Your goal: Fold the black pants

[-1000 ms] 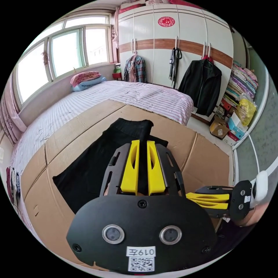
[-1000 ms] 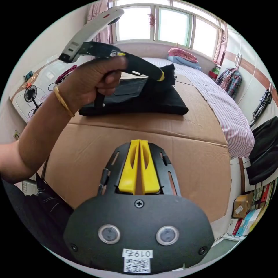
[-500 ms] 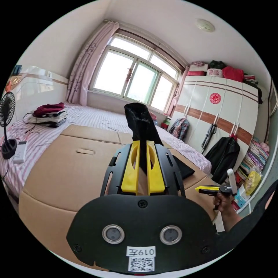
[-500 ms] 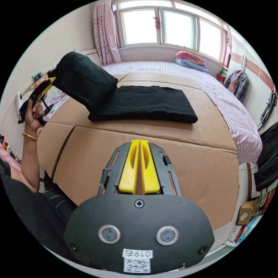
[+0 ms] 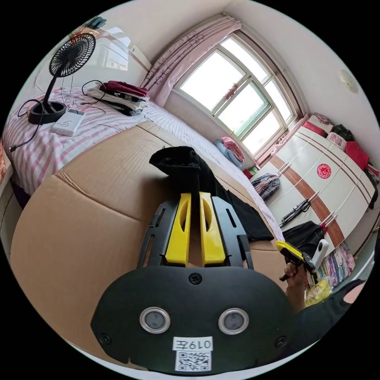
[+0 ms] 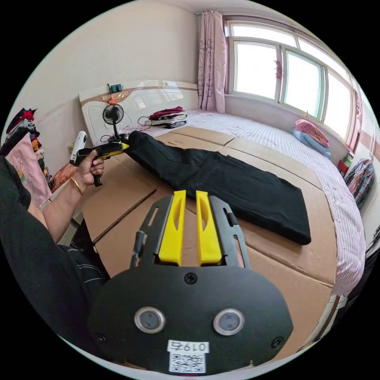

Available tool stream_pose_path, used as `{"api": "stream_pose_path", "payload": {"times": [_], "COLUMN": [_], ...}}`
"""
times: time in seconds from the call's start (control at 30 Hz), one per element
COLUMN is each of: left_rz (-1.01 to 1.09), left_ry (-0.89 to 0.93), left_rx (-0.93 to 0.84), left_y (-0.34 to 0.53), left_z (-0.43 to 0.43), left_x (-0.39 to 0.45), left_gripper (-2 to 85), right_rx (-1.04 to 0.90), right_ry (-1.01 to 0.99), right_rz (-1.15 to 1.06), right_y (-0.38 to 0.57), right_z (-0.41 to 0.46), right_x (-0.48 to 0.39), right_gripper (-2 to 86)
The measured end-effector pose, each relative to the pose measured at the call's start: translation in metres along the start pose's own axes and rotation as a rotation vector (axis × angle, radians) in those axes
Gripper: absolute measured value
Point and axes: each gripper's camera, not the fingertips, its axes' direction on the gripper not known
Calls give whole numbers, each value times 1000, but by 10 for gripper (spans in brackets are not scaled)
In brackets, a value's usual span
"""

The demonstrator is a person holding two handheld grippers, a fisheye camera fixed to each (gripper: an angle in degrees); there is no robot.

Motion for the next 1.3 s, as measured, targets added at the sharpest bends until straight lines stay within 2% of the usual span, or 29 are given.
{"api": "stream_pose_path", "payload": {"times": [0.1,0.17,0.23,0.3,0.4,0.47,0.57,0.63,0.73,0.97,1.07,1.17,1.3], "left_rz": [53,70,-21,-60,-31,35,318,497,581,505,524,574,456], "left_ry": [-69,-193,-363,-407,-406,-451,-480,-495,-560,-478,-536,-623,-638], "left_rx": [40,3,-46,-26,-3,-8,-4,-66,-91,-112,-131,-163,-126], "left_y": [-2,-8,-13,-10,0,6,23,38,56,73,84,100,112], "left_z": [-35,-49,-65,-81,-98,-101,-94,-74,-57,-60,-62,-55,-59], "left_x": [-9,-18,-44,-55,-53,-40,5,36,53,51,52,60,59], "left_gripper": [20,19,17,15,12,13,14,15,14,16,21,31,66], "right_rx": [28,6,-45,-140,-195,-213,-278,-315,-337,-288,-228,-166,-243], "right_ry": [57,48,3,-81,-43,-16,-75,-113,-54,-187,-262,-134,-29], "right_rz": [-52,-73,-79,-114,-182,-251,-328,-360,-370,-245,-169,-184,-288], "right_y": [-13,-18,-21,-27,-34,-39,-49,-55,-60,-56,-50,-45,-36], "right_z": [5,14,29,52,73,83,101,109,123,123,118,112,128], "right_x": [-15,-23,-30,-41,-55,-60,-65,-70,-76,-53,-40,-52,-84], "right_gripper": [93,109,121,134,138,136,149,159,156,105,64,34,38]}}
